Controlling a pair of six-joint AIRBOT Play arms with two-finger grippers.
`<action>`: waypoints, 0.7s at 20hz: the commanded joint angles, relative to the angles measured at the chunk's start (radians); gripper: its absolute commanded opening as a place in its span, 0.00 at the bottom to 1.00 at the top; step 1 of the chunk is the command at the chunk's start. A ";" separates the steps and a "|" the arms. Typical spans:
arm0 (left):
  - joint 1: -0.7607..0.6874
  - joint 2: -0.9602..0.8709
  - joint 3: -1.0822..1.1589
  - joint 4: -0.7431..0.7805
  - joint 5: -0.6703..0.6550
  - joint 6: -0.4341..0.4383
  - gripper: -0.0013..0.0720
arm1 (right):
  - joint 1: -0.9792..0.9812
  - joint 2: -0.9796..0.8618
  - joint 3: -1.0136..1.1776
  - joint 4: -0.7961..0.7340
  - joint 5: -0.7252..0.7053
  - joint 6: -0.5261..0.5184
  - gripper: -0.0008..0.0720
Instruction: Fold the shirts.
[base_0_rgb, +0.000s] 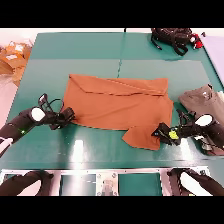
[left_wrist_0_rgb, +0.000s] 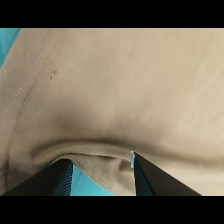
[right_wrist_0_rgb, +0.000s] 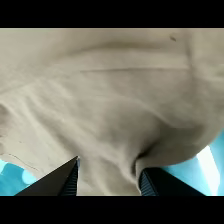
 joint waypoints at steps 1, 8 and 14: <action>0.000 0.001 -0.002 -0.001 0.020 -0.013 0.56 | 0.017 0.000 0.000 0.021 -0.010 0.000 0.65; 0.000 0.004 0.058 0.046 -0.142 0.093 0.05 | 0.010 0.001 0.020 0.000 0.054 -0.031 0.03; 0.000 0.061 0.178 0.294 -0.511 0.141 0.05 | -0.064 0.135 0.080 -0.118 0.158 0.006 0.03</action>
